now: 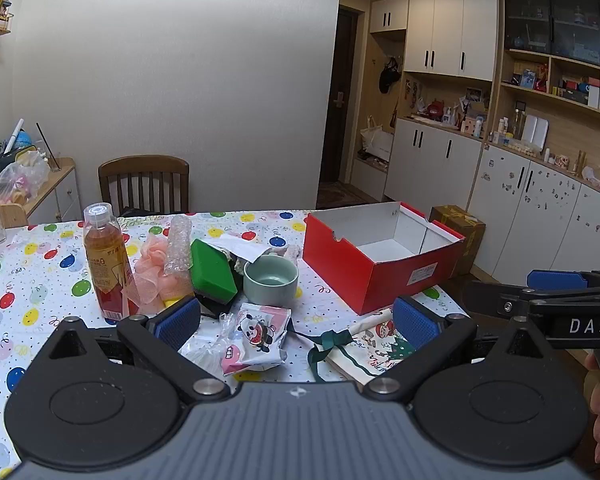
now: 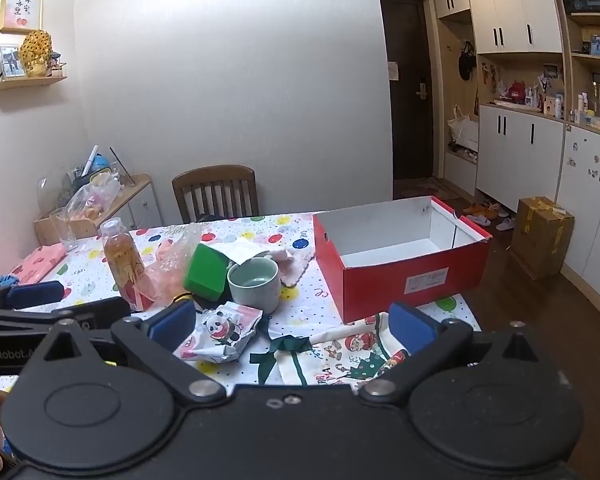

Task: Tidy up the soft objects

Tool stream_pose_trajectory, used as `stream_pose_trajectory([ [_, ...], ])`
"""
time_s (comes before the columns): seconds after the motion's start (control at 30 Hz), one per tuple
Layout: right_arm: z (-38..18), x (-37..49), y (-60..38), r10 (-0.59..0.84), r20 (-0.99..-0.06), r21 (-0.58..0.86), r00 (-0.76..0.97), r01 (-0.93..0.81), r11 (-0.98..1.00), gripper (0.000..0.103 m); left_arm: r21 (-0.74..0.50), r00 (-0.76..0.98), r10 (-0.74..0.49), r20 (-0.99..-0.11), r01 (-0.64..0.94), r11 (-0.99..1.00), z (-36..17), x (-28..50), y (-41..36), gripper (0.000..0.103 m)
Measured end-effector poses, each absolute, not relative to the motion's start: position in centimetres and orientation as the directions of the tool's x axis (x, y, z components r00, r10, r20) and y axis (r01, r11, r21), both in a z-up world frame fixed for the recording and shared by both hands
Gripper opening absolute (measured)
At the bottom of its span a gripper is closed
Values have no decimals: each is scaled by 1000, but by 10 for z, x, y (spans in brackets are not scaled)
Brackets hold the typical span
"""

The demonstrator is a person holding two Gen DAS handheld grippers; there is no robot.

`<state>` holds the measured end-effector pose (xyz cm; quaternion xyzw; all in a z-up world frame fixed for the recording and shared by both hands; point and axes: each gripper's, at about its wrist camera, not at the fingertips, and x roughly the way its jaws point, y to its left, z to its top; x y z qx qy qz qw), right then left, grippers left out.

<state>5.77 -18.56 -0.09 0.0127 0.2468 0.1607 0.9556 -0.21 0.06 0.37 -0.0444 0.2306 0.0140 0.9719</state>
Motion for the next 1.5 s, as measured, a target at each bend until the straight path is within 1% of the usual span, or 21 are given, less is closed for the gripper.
stream_pose_trajectory([
  [0.47, 1, 56, -183, 346, -465, 128, 815, -325, 937, 103, -91, 897, -1, -443, -44, 995, 3, -2, 5, 103],
  [0.77, 0, 56, -176, 392, -472, 146, 790, -369, 918, 103, -89, 897, 3, -443, -47, 995, 3, -1, 8, 103],
  [1.5, 3, 58, -170, 400, -467, 145, 789, -378, 915, 103, -95, 901, 5, -434, -51, 994, 5, 1, 16, 103],
])
